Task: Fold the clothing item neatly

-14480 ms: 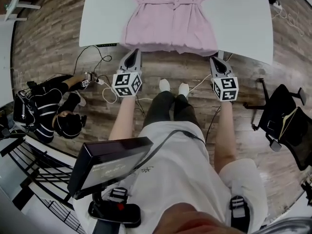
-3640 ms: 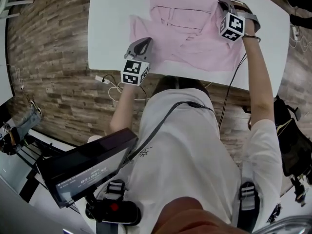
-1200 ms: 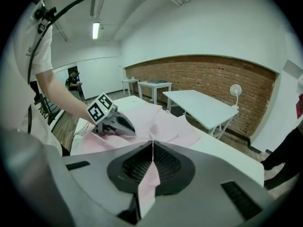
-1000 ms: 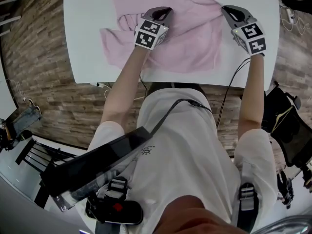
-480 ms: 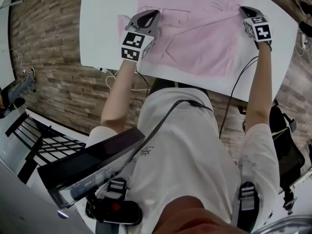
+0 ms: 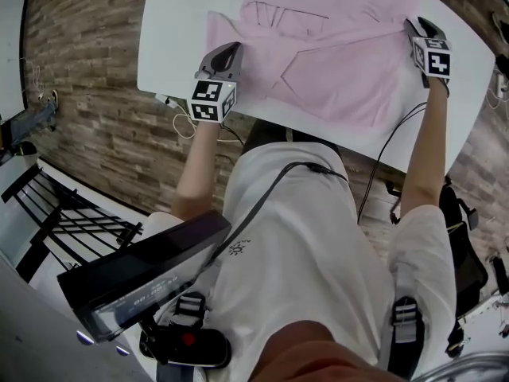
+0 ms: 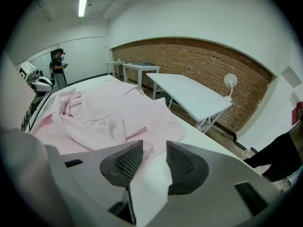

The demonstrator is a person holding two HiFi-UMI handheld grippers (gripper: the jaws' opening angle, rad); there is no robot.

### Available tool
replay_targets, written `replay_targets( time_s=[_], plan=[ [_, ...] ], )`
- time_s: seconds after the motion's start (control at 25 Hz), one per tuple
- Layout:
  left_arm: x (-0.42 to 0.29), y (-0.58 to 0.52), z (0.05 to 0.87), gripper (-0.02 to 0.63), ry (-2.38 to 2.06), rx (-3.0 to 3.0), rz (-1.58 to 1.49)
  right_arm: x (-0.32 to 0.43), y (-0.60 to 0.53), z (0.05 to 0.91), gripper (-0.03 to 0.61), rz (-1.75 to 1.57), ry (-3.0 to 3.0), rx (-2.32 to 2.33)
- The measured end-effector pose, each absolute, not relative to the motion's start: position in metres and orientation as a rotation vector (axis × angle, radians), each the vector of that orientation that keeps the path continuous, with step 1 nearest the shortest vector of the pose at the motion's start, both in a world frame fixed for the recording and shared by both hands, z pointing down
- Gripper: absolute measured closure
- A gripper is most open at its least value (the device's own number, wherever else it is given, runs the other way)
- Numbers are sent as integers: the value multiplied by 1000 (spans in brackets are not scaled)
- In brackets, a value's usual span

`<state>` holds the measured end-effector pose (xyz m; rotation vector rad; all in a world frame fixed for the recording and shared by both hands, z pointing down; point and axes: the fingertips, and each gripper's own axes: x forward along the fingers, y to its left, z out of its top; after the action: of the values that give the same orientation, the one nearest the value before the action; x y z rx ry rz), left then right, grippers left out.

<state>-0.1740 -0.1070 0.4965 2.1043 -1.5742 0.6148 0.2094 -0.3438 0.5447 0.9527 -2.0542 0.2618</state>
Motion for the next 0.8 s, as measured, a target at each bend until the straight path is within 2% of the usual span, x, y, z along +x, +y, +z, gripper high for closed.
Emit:
replay_targets(
  time_s=[0.44,0.64,0.8],
  plan=[
    [-243,-48,517,610,-1676,1933,641,147,-285,505,442,121,-2187,898],
    [-276,-28,553,486,-1588,1853,687,107,-243,497,442,176,-2265,873],
    [-294,-22,575,471,-1496,1848,713,72,-188,501,442,232,-2314,820]
  ],
)
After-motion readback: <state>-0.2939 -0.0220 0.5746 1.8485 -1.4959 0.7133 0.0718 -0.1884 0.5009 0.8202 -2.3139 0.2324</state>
